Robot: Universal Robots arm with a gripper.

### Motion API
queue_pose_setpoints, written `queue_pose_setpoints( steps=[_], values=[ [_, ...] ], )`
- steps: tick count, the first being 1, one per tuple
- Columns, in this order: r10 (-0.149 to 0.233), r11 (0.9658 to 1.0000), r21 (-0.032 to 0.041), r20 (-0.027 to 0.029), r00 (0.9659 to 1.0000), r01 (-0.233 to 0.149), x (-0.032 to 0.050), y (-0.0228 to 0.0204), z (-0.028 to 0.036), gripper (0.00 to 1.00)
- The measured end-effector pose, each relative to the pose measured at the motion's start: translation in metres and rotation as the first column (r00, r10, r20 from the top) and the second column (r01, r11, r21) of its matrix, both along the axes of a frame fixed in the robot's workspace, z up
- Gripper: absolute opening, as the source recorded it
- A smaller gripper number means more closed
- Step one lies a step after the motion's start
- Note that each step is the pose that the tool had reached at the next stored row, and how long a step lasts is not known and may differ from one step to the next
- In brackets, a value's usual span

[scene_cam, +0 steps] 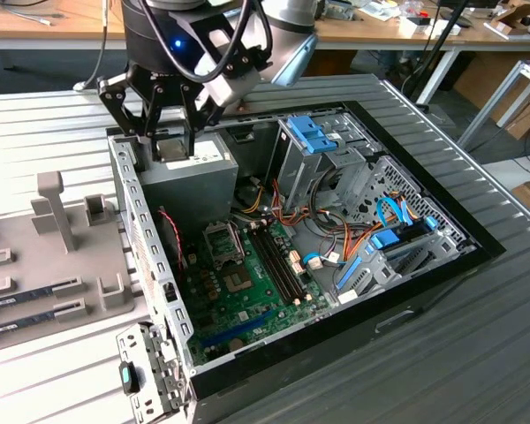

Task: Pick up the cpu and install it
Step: 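Pick up the cpu and move it towards the insertion slot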

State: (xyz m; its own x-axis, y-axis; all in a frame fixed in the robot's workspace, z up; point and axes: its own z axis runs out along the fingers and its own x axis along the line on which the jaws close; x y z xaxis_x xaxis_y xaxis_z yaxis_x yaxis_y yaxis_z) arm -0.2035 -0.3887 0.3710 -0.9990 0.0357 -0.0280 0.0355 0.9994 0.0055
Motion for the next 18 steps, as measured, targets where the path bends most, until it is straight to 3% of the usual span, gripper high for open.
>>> queue_pose_setpoints(
  steps=[8,12,18],
  values=[
    [0.0,1.0,0.0,0.0,1.0,0.0,0.0036,-0.0011,-0.0017,0.47],
    [0.0,1.0,0.0,0.0,1.0,0.0,0.0128,-0.0041,-0.006,0.47],
    [0.0,1.0,0.0,0.0,1.0,0.0,0.0157,-0.0049,-0.0073,0.47]
  ],
)
